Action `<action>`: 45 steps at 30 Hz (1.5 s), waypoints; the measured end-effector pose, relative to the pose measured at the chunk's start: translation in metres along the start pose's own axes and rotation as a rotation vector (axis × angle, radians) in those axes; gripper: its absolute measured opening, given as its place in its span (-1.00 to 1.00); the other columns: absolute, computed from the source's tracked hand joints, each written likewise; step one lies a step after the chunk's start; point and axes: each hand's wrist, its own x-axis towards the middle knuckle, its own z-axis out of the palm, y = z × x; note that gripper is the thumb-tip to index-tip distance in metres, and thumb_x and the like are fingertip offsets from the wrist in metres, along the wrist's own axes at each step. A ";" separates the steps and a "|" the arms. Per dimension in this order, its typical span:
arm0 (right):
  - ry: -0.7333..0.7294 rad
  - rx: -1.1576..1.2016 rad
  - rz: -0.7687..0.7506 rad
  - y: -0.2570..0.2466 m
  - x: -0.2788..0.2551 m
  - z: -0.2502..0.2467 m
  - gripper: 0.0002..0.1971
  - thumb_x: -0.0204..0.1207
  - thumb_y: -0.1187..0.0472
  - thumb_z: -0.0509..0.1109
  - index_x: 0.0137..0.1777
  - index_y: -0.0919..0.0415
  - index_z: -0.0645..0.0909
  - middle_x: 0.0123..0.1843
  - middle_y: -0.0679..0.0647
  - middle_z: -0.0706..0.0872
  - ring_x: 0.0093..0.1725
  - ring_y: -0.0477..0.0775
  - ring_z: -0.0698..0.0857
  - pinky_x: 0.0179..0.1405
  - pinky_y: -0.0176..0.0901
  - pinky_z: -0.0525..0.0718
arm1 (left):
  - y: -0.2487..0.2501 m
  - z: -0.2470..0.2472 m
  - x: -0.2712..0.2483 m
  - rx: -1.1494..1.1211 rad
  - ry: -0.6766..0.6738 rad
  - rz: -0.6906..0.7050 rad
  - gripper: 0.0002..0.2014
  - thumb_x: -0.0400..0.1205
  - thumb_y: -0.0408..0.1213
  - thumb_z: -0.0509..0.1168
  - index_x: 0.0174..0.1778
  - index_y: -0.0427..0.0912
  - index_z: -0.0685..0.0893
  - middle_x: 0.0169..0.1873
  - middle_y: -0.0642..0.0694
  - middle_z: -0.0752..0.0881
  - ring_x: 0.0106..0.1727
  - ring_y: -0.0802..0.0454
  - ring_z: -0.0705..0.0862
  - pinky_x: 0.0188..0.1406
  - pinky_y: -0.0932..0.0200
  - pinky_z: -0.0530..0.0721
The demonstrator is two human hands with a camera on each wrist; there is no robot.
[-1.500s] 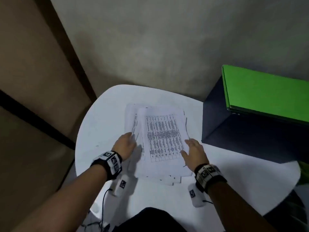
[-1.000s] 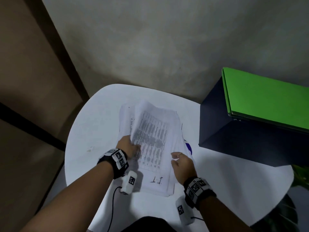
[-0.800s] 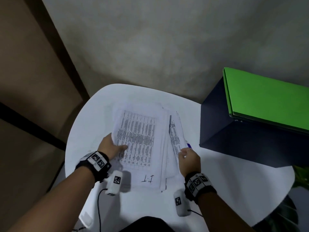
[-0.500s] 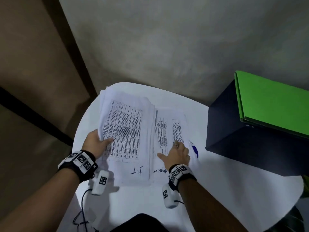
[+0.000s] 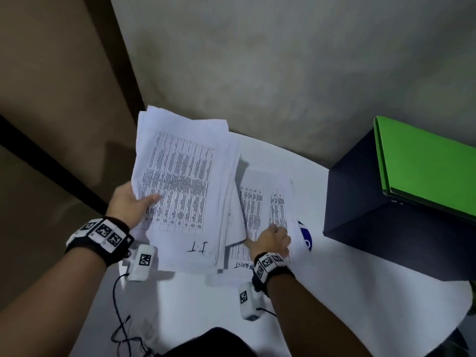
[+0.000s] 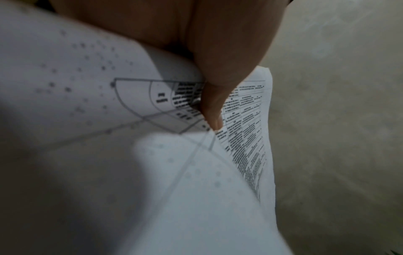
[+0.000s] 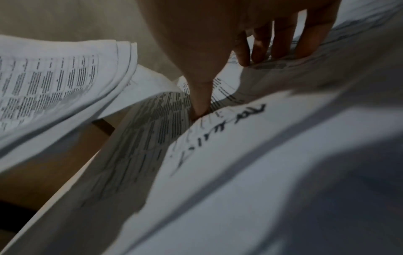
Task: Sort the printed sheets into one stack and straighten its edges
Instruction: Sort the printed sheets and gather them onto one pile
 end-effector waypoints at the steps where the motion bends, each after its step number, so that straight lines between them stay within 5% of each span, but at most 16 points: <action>1: -0.013 0.026 0.003 -0.003 0.001 0.002 -0.07 0.32 -0.25 0.59 0.50 0.34 0.37 0.46 0.25 0.39 0.45 0.30 0.43 0.38 0.17 0.53 | 0.000 -0.003 0.003 0.000 0.005 0.009 -0.78 0.53 -0.33 0.54 0.05 -0.26 0.73 -0.13 -0.12 0.82 -0.12 -0.07 0.79 -0.06 0.06 0.70; 6: -0.093 0.262 0.072 0.000 0.013 -0.016 -0.35 0.46 0.23 0.60 0.47 0.34 0.37 0.34 0.34 0.64 0.24 0.36 0.71 0.14 0.07 0.71 | 0.006 -0.010 0.007 -0.006 0.006 0.026 -0.79 0.54 -0.29 0.54 0.05 -0.17 0.72 -0.14 -0.01 0.79 -0.12 0.01 0.76 0.02 0.00 0.67; 9: 0.011 0.202 0.121 0.024 0.025 -0.032 -0.48 0.56 0.25 0.45 0.50 0.22 0.43 0.30 0.27 0.70 0.27 0.33 0.70 0.22 0.16 0.71 | 0.005 -0.011 0.006 -0.022 -0.022 0.032 -0.82 0.54 -0.30 0.54 0.02 -0.13 0.72 -0.12 -0.02 0.81 -0.11 0.02 0.77 0.00 0.03 0.68; 13: -0.023 0.004 0.106 0.029 0.026 -0.036 -0.14 0.35 -0.22 0.59 0.55 0.18 0.38 0.57 0.18 0.40 0.55 0.33 0.39 0.42 0.32 0.50 | 0.009 -0.001 0.002 -0.032 -0.067 0.044 -0.79 0.56 -0.34 0.52 0.07 -0.12 0.71 -0.11 0.06 0.79 -0.08 0.11 0.75 -0.17 0.22 0.61; 15: -0.070 -0.024 0.071 0.023 0.025 -0.031 0.01 0.27 -0.28 0.61 0.62 0.15 0.29 0.64 0.14 0.29 0.60 0.31 0.30 0.46 0.37 0.43 | 0.011 0.003 0.002 -0.042 -0.078 0.034 -0.78 0.56 -0.34 0.52 0.10 -0.15 0.72 -0.08 0.02 0.80 -0.06 0.08 0.77 -0.14 0.19 0.63; 21: -0.049 -0.092 -0.016 0.019 0.027 -0.027 0.00 0.27 -0.17 0.67 0.62 0.16 0.28 0.57 0.14 0.39 0.58 0.28 0.33 0.46 0.33 0.39 | 0.010 0.002 0.002 -0.069 -0.077 0.013 -0.81 0.56 -0.33 0.51 0.05 -0.09 0.72 -0.06 0.00 0.82 -0.04 0.03 0.79 -0.06 0.11 0.67; 28: -0.060 0.288 0.104 0.011 0.025 -0.024 0.21 0.24 0.19 0.75 0.73 0.19 -0.04 0.57 0.30 0.44 0.49 0.33 0.54 0.42 0.20 0.60 | 0.002 -0.007 0.001 -0.078 -0.057 -0.019 -0.74 0.56 -0.35 0.51 0.16 -0.20 0.72 -0.01 -0.07 0.82 -0.01 -0.03 0.78 0.08 0.00 0.68; 31: -0.082 0.330 0.165 0.005 0.019 -0.023 -0.05 0.31 0.26 0.70 0.61 0.29 0.20 0.39 0.32 0.65 0.26 0.31 0.73 0.16 0.06 0.76 | -0.002 -0.011 0.000 -0.090 -0.048 -0.040 -0.77 0.56 -0.34 0.52 0.12 -0.16 0.73 -0.01 -0.06 0.83 0.01 -0.06 0.80 0.13 -0.05 0.69; 34: -0.099 0.320 0.157 0.007 0.018 -0.026 -0.53 0.39 0.29 0.61 0.22 0.29 0.48 0.22 0.29 0.74 -0.02 0.24 0.74 -0.11 -0.09 0.75 | -0.005 -0.015 -0.003 -0.095 -0.043 -0.054 -0.76 0.56 -0.33 0.51 0.13 -0.15 0.73 -0.04 0.00 0.81 0.01 0.00 0.79 0.02 0.03 0.68; 37: -0.023 0.331 0.143 0.018 0.021 -0.034 -0.50 0.52 0.27 0.50 0.44 0.34 0.49 0.34 0.32 0.68 0.23 0.34 0.71 0.08 -0.01 0.71 | -0.010 -0.021 -0.004 -0.075 -0.054 -0.085 -0.72 0.55 -0.29 0.52 0.17 -0.15 0.71 -0.02 0.00 0.81 0.03 -0.02 0.78 0.09 -0.03 0.68; 41: -0.036 0.031 0.090 0.023 0.016 -0.030 -0.32 0.46 0.01 0.57 0.52 0.21 0.45 0.53 0.18 0.45 0.49 0.37 0.44 0.30 0.28 0.64 | -0.014 -0.022 -0.007 -0.044 -0.057 -0.102 -0.72 0.55 -0.28 0.52 0.17 -0.16 0.71 -0.03 0.01 0.81 0.02 -0.02 0.78 0.17 -0.10 0.67; 45: -0.010 -0.042 0.023 0.021 0.012 -0.025 -0.33 0.45 0.00 0.58 0.50 0.18 0.45 0.50 0.18 0.43 0.50 0.32 0.43 0.33 0.25 0.61 | -0.010 -0.020 -0.011 -0.029 -0.054 -0.092 -0.70 0.55 -0.28 0.52 0.18 -0.17 0.70 -0.04 0.00 0.80 0.00 0.01 0.77 0.04 0.02 0.64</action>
